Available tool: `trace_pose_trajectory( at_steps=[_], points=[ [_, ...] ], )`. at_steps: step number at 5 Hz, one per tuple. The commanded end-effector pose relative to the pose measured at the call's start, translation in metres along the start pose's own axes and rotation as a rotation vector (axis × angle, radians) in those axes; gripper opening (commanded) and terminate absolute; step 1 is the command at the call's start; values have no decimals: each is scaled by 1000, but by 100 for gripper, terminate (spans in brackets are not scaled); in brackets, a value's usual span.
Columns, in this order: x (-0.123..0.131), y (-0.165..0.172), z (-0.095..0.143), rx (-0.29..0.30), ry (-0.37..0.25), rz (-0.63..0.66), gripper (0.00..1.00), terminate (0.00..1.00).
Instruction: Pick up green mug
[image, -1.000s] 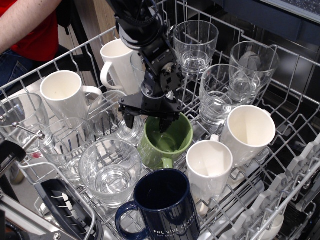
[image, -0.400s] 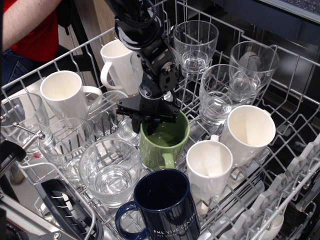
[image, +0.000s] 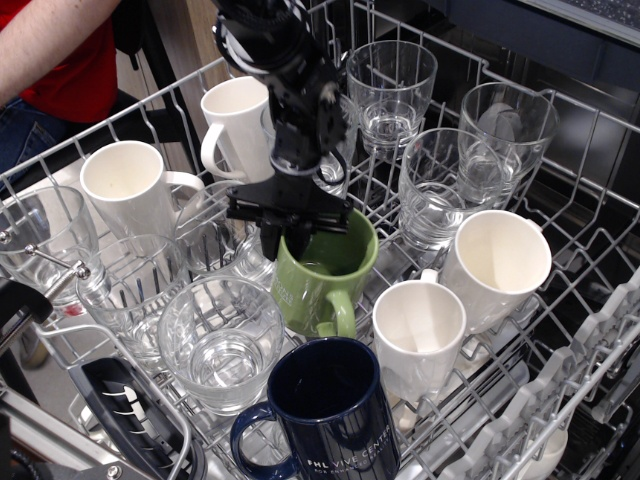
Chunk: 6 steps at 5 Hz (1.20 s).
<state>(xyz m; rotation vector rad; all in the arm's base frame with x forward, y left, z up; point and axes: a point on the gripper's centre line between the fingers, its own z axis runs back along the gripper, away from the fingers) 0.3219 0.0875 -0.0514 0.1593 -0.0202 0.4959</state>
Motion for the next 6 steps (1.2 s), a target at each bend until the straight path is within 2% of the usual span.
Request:
trace_pose_trajectory(
  at_steps=[1,2,3,4,5,6],
  points=[
    [18,9,84,-137,-45,8,0,0],
    [10,17,108,-205,-35,-42,0,0],
    [12,20,139,-245,-5,-91,0,0],
    [13,21,159,-231,58,-124,0,0],
    [4,26,179,-261,94,-159,0,0],
    [-1,30,190,-266,123,-205,0,100]
  ],
)
